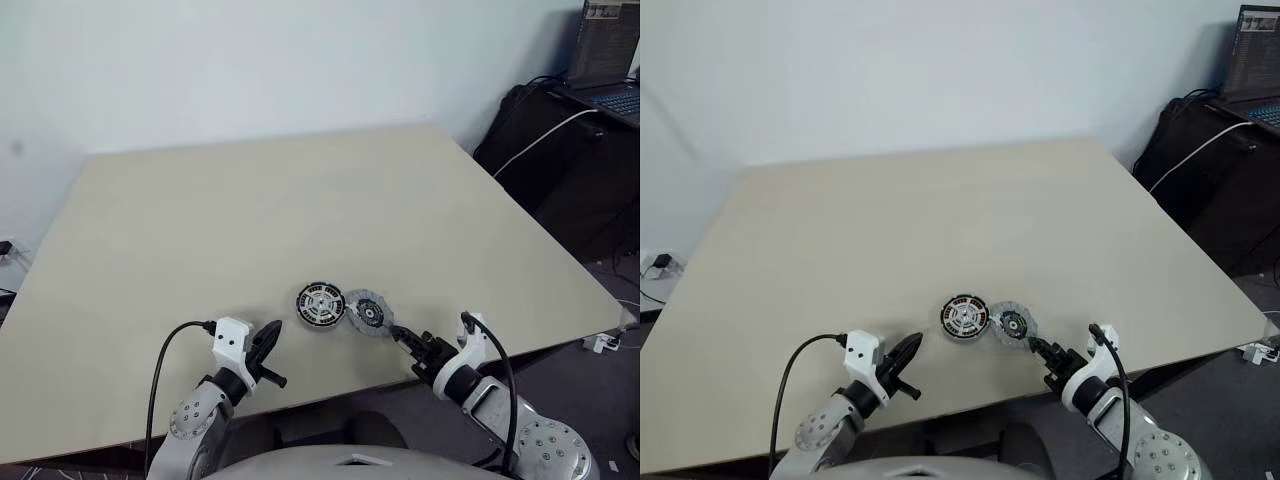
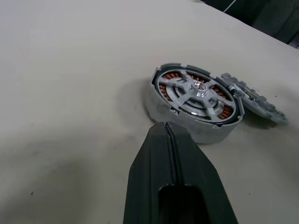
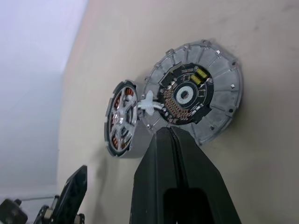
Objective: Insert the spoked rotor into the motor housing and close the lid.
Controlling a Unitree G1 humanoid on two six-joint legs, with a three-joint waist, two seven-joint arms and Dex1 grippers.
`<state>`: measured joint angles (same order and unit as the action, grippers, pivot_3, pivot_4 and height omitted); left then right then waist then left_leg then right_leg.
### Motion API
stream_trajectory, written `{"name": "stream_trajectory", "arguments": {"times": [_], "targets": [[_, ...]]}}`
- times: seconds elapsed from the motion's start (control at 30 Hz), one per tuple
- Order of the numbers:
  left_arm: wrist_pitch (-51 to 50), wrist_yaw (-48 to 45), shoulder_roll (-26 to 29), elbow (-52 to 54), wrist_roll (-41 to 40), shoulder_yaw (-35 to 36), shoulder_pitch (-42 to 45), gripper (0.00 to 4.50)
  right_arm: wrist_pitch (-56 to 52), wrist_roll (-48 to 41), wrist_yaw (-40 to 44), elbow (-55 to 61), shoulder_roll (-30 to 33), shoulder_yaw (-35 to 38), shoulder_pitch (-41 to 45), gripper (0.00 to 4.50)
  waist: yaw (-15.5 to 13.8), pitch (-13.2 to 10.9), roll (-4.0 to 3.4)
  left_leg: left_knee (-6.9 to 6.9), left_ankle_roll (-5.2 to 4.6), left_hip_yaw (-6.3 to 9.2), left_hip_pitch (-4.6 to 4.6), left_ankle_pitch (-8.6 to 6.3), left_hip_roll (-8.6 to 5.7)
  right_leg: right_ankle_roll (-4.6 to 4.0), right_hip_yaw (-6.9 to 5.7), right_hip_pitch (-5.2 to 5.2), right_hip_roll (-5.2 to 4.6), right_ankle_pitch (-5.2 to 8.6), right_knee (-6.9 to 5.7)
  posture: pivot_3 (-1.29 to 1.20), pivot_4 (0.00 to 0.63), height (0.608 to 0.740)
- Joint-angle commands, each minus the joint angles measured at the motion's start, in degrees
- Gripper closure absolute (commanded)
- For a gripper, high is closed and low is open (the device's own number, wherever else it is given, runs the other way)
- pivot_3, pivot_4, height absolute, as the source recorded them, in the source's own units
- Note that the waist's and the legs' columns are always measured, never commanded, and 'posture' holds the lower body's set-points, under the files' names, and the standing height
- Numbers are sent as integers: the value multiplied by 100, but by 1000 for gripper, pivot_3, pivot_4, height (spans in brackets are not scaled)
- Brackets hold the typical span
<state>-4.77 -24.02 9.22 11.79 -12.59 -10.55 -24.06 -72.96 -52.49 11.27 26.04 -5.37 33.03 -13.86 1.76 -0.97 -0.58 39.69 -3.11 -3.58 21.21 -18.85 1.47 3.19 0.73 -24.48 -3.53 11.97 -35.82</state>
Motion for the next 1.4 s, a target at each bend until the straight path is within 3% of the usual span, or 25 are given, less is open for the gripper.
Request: {"name": "stream_trajectory", "arguments": {"times": [0.03,0.17,0.47,0.93,1.4], "targets": [[-33,-34,42,304,-75,14,2,4500,300,-285,-147,-91,-382,-262,19,4485,5,0,0,0,-1,0,1,0,0,2,0,0,0,1,0,0,0,740],[-46,-26,49,317,-83,35,-2,4500,435,-461,-238,-191,-294,-435,-66,4485,12,0,1,0,-2,1,1,1,-1,26,0,1,1,16,0,0,0,740],[-9,-28,36,260,-81,47,4,4500,694,-851,-546,-323,-41,-596,-235,1615,24,0,0,0,-2,1,1,1,0,27,1,0,0,16,0,0,0,740],[51,-62,33,173,-85,63,12,4500,964,-1421,-1064,-606,209,-721,-422,1615,31,0,1,0,-2,1,3,1,2,28,2,-1,-1,17,0,0,0,740],[129,-117,21,58,-66,106,98,4500,1429,-1555,-1151,-1012,297,-956,-94,1615,30,0,0,-1,-3,1,8,1,3,27,2,-4,0,17,0,0,0,740]]}}
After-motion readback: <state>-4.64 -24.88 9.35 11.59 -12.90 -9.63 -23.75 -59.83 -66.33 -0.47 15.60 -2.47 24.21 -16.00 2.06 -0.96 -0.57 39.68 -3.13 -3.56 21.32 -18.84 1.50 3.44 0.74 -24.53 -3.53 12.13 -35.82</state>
